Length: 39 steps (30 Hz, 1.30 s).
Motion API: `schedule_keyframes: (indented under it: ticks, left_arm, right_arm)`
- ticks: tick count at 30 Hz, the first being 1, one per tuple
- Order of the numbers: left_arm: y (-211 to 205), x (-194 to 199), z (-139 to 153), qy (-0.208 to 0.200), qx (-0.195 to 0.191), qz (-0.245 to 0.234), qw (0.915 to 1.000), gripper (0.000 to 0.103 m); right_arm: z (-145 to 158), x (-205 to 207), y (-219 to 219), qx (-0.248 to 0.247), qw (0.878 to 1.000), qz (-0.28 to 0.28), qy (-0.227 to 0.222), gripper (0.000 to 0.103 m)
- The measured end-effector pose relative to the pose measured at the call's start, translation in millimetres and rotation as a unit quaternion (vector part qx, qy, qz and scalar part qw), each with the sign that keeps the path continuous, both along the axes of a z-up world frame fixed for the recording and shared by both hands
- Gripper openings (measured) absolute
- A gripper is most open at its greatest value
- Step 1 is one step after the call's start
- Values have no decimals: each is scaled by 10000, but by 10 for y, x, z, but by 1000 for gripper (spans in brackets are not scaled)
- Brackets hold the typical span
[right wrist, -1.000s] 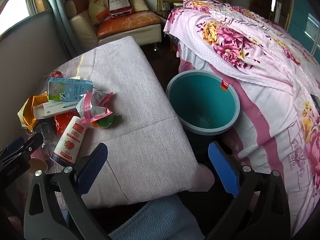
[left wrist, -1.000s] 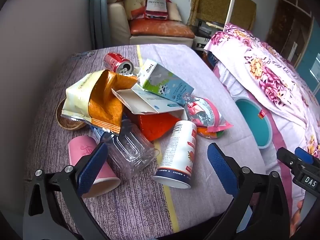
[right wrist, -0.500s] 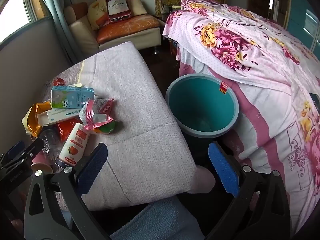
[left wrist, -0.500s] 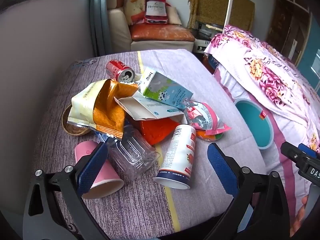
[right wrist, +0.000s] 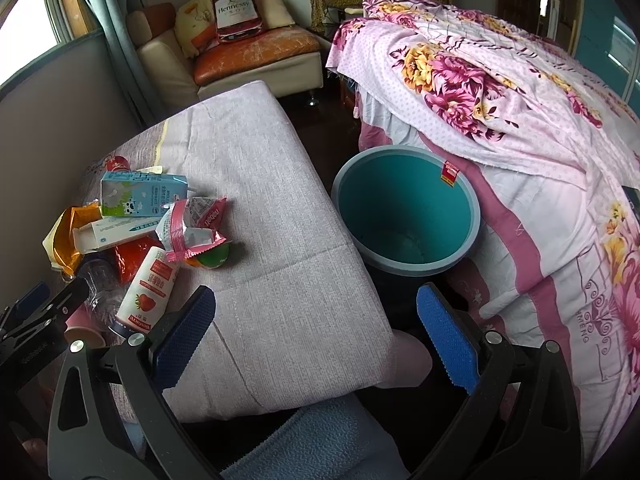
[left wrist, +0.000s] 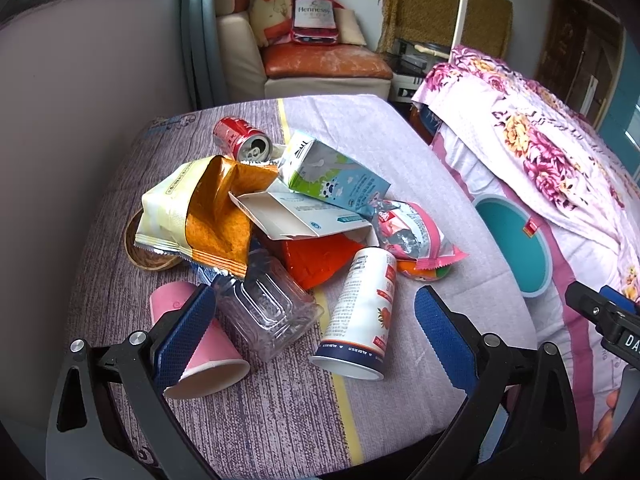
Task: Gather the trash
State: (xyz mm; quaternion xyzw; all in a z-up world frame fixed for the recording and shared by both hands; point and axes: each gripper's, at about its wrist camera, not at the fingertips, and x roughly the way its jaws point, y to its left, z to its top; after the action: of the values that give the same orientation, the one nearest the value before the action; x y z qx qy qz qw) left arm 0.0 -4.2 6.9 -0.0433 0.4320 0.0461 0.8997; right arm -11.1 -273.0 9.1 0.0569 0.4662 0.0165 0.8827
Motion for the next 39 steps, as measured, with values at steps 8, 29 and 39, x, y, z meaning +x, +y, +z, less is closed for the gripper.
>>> schedule_keyframes:
  ticks: [8, 29, 39]
  left_arm:
    - [3, 30, -37, 37, 47, -19, 10000, 100]
    - [60, 98, -105, 231, -29, 37, 9997, 100]
    - [191, 75, -110, 245, -123, 126, 9995, 100]
  right_arm:
    - [-29, 50, -64, 33, 9999, -101, 54, 97]
    - [-196, 202, 33, -5, 9995, 21, 315, 97]
    - [-243, 241, 174, 116, 9984, 217, 500, 97]
